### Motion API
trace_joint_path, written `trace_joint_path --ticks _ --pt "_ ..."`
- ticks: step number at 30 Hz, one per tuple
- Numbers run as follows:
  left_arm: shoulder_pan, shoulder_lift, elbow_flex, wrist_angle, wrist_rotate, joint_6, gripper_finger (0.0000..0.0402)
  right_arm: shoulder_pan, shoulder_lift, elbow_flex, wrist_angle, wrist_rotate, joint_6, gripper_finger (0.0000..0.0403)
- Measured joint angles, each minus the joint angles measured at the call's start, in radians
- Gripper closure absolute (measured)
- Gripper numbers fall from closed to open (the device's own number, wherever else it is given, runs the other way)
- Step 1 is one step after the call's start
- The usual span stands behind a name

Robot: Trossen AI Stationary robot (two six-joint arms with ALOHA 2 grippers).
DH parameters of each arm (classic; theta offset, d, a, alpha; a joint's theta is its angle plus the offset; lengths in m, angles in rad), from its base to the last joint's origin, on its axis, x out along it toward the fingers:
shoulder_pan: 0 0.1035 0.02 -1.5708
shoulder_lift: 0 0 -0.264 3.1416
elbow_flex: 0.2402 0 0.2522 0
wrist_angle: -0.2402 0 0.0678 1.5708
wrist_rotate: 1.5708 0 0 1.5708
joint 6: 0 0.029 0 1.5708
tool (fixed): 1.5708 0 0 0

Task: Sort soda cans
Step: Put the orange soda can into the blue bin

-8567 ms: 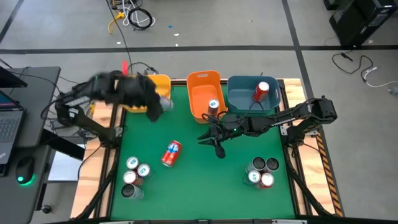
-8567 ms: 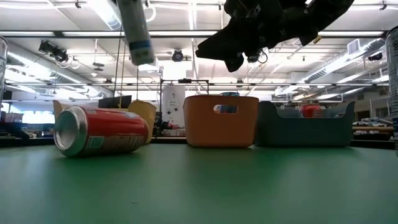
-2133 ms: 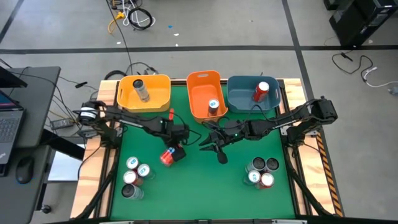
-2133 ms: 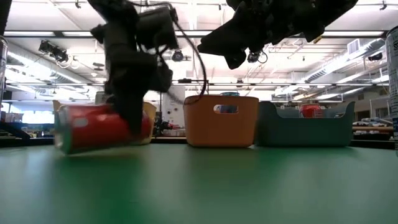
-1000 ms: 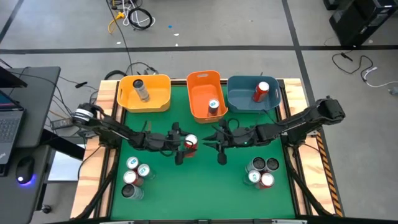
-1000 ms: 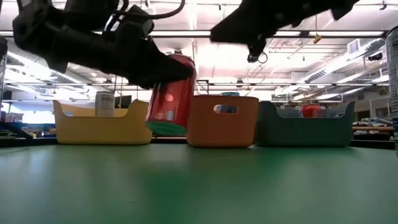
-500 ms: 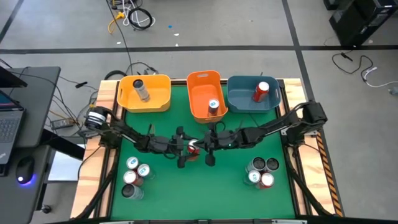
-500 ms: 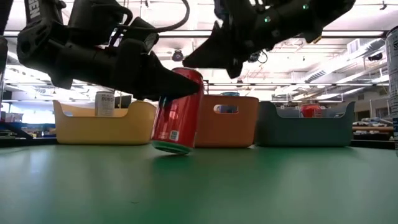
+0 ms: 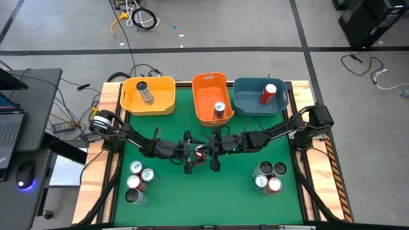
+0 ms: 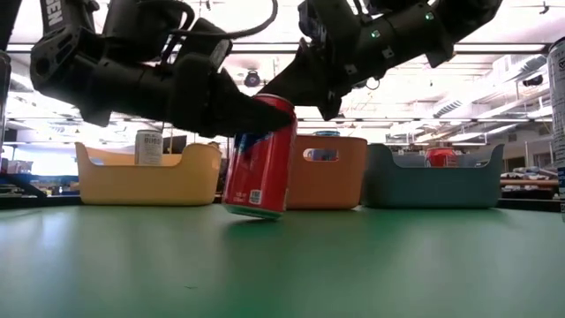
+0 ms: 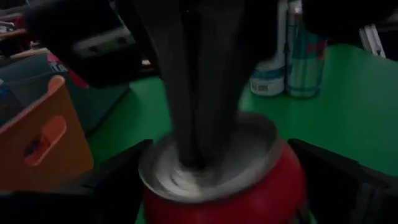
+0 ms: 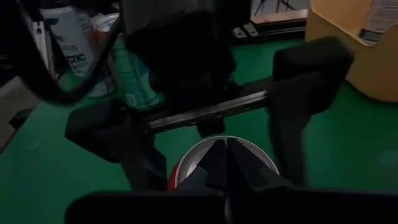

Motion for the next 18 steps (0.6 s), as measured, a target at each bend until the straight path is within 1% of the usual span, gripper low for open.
trace_joint_path --ticks 2,7,10,14,18 --pt "-0.005 -0.002 0.006 0.002 -0.003 0.004 0.0017 0.004 0.0 0.0 -0.004 -0.002 0.0 0.0402" --pt "-0.013 -0.002 0.013 -0.001 -0.005 0.01 0.0044 0.006 0.0 0.0 -0.004 -0.004 0.0 0.0402" --pt "-0.013 -0.002 0.013 -0.007 -0.007 0.011 0.0052 0.006 0.0 0.0 -0.003 -0.004 0.0 0.0402" --pt "-0.014 -0.019 0.012 -0.072 -0.01 0.011 0.0051 0.006 0.0 0.0 0.001 -0.004 -0.005 0.0402" --pt "-0.019 -0.068 0.012 -0.171 -0.031 0.013 0.0049 0.005 0.0 -0.001 0.003 -0.004 -0.007 0.0401"
